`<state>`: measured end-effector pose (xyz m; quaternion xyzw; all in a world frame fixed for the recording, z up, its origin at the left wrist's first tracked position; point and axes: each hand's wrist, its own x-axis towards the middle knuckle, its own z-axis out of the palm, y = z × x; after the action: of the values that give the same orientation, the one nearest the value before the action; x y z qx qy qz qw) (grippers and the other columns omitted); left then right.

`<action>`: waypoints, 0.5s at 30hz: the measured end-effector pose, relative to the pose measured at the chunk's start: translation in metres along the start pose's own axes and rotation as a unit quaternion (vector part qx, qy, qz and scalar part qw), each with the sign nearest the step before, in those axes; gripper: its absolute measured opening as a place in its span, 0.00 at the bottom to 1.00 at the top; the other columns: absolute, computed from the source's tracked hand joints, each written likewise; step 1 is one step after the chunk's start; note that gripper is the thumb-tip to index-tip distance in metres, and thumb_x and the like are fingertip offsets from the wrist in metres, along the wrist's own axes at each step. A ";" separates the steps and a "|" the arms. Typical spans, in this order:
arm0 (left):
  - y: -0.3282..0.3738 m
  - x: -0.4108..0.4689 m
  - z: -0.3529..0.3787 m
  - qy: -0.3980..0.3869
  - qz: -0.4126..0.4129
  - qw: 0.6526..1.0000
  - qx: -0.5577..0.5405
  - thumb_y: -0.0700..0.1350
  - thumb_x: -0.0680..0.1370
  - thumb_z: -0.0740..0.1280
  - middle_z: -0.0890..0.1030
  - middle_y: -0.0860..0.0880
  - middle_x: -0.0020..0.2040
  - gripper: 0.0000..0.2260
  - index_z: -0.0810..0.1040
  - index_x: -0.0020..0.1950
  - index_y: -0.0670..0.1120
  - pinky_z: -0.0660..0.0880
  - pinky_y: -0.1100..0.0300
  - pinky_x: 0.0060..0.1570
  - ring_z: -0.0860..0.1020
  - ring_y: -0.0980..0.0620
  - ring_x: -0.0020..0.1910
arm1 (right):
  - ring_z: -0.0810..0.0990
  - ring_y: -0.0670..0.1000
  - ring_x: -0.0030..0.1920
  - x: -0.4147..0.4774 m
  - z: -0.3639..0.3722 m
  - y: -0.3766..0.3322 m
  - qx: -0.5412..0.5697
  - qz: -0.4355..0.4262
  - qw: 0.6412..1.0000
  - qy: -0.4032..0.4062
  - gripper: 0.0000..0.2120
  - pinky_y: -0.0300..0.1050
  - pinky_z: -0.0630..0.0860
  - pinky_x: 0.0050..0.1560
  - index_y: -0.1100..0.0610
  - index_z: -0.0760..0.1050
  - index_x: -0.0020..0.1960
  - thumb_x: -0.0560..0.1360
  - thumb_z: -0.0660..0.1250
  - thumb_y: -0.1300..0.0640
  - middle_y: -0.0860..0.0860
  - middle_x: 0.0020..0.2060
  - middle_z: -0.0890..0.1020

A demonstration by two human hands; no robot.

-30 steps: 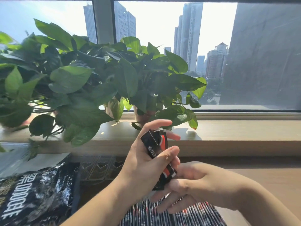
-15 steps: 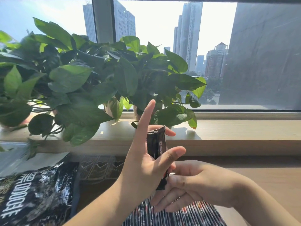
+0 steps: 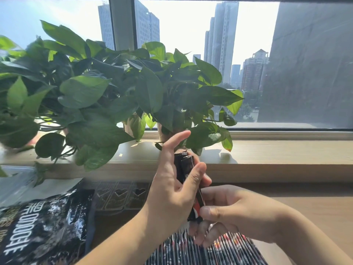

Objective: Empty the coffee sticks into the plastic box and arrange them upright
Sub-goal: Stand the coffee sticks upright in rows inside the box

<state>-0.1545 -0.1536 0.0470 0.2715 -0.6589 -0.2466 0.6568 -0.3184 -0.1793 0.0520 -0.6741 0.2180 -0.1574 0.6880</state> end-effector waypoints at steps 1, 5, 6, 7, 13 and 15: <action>-0.002 0.000 0.000 0.001 -0.004 1.000 -0.005 0.39 0.80 0.65 0.78 0.50 0.42 0.18 0.67 0.68 0.53 0.79 0.53 0.43 0.81 0.49 0.38 | 0.84 0.56 0.46 0.000 0.000 0.001 0.001 0.001 1.000 0.008 0.15 0.48 0.82 0.51 0.69 0.73 0.62 0.81 0.63 0.59 0.62 0.48 0.82; -0.008 -0.002 -0.002 0.006 -0.047 0.999 0.003 0.46 0.80 0.62 0.82 0.50 0.40 0.08 0.69 0.59 0.54 0.80 0.45 0.46 0.82 0.49 0.43 | 0.84 0.61 0.54 0.001 0.001 0.001 0.034 -0.009 0.999 0.012 0.16 0.51 0.82 0.56 0.69 0.73 0.63 0.81 0.63 0.58 0.64 0.55 0.83; -0.009 -0.002 -0.002 0.010 -0.053 0.999 0.000 0.47 0.80 0.61 0.82 0.50 0.41 0.08 0.69 0.58 0.55 0.80 0.44 0.45 0.82 0.49 0.45 | 0.84 0.60 0.54 0.000 0.001 0.000 0.040 -0.016 0.999 0.014 0.16 0.50 0.82 0.56 0.69 0.73 0.63 0.81 0.63 0.59 0.65 0.55 0.82; -0.009 -0.002 -0.002 0.014 -0.054 0.998 -0.007 0.47 0.80 0.61 0.82 0.51 0.42 0.07 0.69 0.57 0.56 0.79 0.43 0.44 0.82 0.49 0.46 | 0.85 0.59 0.52 0.000 0.001 0.000 0.045 -0.024 0.998 0.021 0.16 0.50 0.82 0.55 0.69 0.74 0.63 0.81 0.63 0.59 0.65 0.55 0.82; -0.010 0.002 -0.007 0.026 -0.039 0.999 0.015 0.50 0.80 0.59 0.78 0.59 0.50 0.14 0.65 0.66 0.58 0.78 0.52 0.54 0.80 0.54 0.50 | 0.83 0.59 0.42 0.000 0.001 -0.001 0.095 -0.063 0.990 0.078 0.16 0.50 0.83 0.44 0.65 0.76 0.63 0.79 0.64 0.57 0.62 0.48 0.82; -0.010 0.002 -0.008 0.021 -0.042 0.999 0.022 0.52 0.80 0.59 0.76 0.58 0.52 0.14 0.64 0.66 0.60 0.76 0.53 0.50 0.78 0.56 0.46 | 0.84 0.62 0.48 -0.001 0.001 -0.002 0.107 -0.067 0.990 0.064 0.17 0.51 0.83 0.48 0.64 0.75 0.66 0.81 0.62 0.57 0.65 0.53 0.83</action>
<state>-0.1460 -0.1618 0.0415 0.3185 -0.6381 -0.2530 0.6537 -0.3186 -0.1784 0.0538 -0.5979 0.1980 -0.2685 0.7288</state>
